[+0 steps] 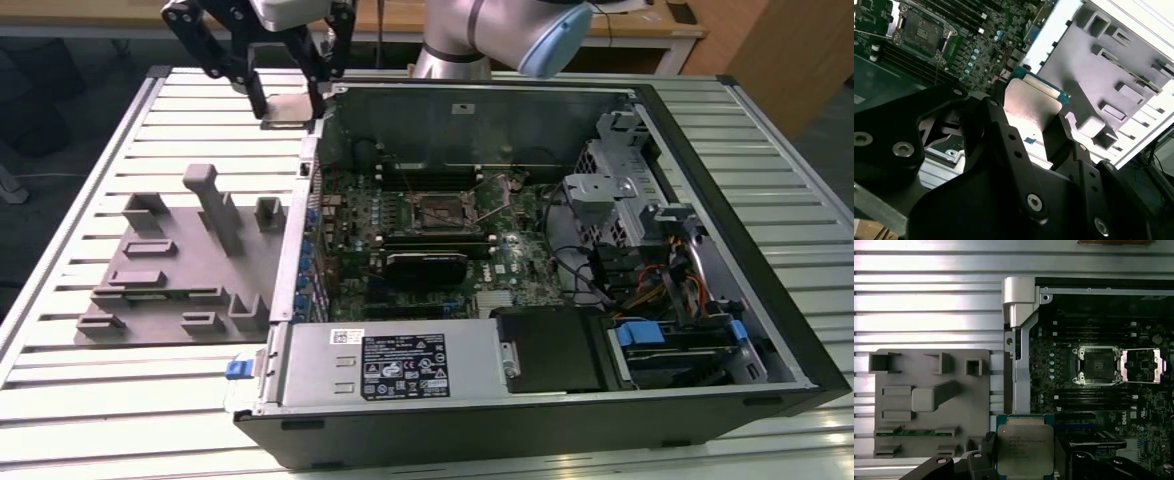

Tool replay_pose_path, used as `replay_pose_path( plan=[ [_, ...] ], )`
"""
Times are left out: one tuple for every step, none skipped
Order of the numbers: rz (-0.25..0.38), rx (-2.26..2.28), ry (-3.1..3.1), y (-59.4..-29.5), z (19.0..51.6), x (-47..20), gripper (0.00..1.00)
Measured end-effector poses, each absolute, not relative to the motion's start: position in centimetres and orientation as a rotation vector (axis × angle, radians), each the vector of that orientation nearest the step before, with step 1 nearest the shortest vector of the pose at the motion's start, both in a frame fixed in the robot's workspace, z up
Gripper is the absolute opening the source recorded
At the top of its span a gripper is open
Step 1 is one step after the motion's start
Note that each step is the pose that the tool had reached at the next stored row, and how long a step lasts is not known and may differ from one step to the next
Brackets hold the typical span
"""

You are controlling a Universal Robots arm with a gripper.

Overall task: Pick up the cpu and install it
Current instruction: 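Pick up the cpu and move it towards the insertion slot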

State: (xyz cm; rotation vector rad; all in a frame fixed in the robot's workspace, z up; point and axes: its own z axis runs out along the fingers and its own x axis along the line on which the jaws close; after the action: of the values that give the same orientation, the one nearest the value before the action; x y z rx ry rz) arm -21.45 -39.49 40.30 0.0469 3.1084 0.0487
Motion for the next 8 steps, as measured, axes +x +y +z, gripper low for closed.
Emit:
replay_pose_path(
  plan=[
    [0.049,0.047,3.108,-39.5,40.3,-21.2,0.54],
    [0.049,0.047,3.108,-39.5,40.3,-20.9,0.54],
    [0.049,0.047,3.108,-39.5,40.3,-20.6,0.54],
    [0.049,0.047,3.108,-39.5,40.3,-20.4,0.54],
    [0.049,0.047,3.108,-39.5,40.3,-20.1,0.54],
    [0.049,0.047,3.108,-39.5,40.3,-19.8,0.54],
    [0.049,0.047,3.108,-39.5,40.3,-19.6,0.54],
    [0.049,0.047,3.108,-39.5,40.3,-19.3,0.54]
  ],
)
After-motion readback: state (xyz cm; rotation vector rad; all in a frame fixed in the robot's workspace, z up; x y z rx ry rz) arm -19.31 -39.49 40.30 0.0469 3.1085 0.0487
